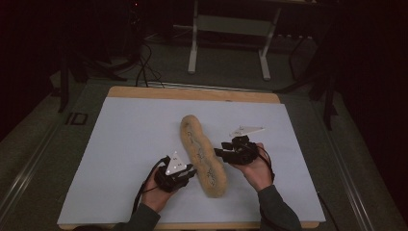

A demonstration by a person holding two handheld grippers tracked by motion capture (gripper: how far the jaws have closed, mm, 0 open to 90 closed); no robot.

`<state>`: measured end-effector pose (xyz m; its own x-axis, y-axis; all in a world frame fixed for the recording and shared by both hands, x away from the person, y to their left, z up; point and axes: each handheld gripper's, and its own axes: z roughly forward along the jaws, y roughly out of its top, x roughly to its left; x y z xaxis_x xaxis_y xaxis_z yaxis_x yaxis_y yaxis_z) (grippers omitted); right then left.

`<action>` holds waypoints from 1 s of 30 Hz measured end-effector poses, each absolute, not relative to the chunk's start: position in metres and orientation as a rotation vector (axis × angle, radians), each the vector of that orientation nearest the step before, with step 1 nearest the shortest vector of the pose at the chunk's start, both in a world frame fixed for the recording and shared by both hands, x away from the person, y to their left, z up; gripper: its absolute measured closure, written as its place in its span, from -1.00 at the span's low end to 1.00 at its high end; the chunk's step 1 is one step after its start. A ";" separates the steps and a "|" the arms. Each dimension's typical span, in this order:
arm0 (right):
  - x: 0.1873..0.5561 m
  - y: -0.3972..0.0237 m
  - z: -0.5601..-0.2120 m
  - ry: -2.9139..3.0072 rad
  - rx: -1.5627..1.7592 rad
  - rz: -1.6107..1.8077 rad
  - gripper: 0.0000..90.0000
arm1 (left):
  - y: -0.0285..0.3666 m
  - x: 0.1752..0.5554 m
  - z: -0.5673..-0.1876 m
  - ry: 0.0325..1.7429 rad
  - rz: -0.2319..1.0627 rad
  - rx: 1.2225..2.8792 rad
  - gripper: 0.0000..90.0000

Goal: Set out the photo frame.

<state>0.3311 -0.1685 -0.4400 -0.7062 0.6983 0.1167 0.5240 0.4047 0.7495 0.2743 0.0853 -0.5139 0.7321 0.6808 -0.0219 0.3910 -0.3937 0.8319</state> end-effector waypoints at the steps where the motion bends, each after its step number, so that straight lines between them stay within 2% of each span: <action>1: 0.330 -0.170 -0.438 2.441 1.090 1.199 0.26 | 0.089 0.276 -0.513 0.828 0.407 2.025 0.56; 7: 0.323 -0.173 -0.433 2.428 1.118 1.241 0.15 | 0.108 0.281 -0.507 0.899 0.414 1.993 0.41; 30: 0.303 -0.165 -0.436 2.473 1.097 1.276 -0.19 | 0.139 0.286 -0.495 0.985 0.474 1.901 0.34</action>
<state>0.3026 -0.1652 -0.4360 -0.7213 0.6668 0.1871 0.5390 0.3708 0.7563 0.2856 0.1387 -0.4955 0.6066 0.7921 -0.0683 0.4405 -0.2633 0.8583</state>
